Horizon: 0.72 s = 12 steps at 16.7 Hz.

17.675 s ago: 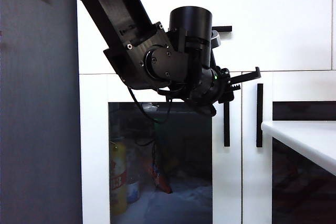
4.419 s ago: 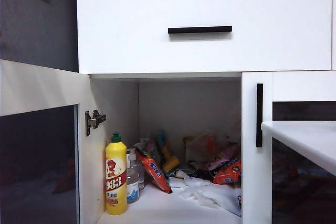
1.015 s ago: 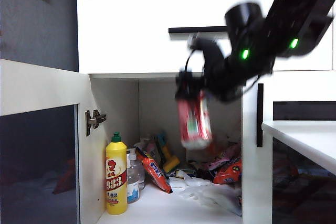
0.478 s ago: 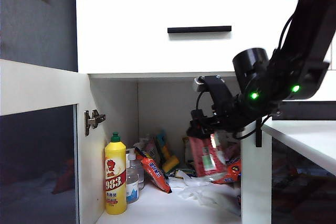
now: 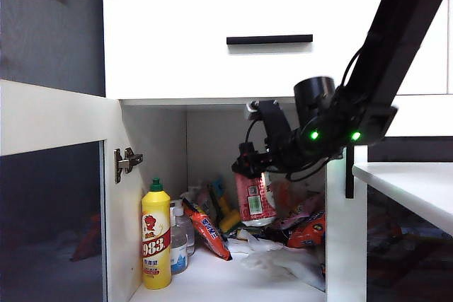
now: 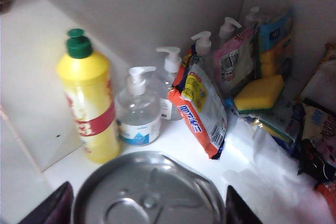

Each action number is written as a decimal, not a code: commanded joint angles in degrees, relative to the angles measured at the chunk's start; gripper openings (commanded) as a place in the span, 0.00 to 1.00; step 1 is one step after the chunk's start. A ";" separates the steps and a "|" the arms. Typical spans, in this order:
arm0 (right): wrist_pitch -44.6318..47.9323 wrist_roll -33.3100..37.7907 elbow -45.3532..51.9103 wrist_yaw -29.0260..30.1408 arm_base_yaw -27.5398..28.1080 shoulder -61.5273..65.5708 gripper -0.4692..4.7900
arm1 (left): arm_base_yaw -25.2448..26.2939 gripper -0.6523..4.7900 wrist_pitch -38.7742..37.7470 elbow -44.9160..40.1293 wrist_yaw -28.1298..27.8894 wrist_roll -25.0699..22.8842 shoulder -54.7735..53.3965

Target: Open the left door of the white cabinet, pick up a can of beverage from the table on the right, place it inside the cabinet, and finally close the cabinet door.

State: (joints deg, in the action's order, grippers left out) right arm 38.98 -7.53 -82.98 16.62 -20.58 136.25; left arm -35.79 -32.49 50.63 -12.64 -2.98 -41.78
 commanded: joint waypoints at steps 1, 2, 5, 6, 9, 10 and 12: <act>2.71 1.86 -4.55 0.50 0.00 3.52 0.41 | 0.09 0.99 0.42 -1.81 -0.22 -0.22 0.11; 2.03 3.34 -6.38 0.52 0.35 5.22 0.41 | 0.09 0.99 0.37 -2.21 -0.22 -0.22 0.11; -3.04 3.72 -13.75 0.55 1.05 10.12 0.41 | 0.09 0.99 0.22 -2.51 -0.26 -0.24 0.20; -3.74 4.09 -16.26 0.63 1.22 11.58 0.41 | 0.09 0.99 0.22 -2.51 -0.44 -0.24 0.17; -6.84 4.57 -24.87 1.57 1.31 16.37 0.41 | 0.09 0.99 -0.17 -2.54 -0.66 -0.24 0.20; -8.52 4.96 -28.04 1.57 1.31 18.25 0.41 | 0.09 0.99 -0.22 -2.54 -0.68 -0.31 0.20; -9.18 5.22 -33.16 1.55 1.49 22.05 0.41 | 0.09 0.99 -0.55 -2.54 -0.68 -1.73 0.20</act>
State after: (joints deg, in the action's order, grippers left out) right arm 27.55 -2.81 -114.52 17.76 -19.20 157.95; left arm -35.75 -33.17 48.18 -13.10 -3.92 -41.67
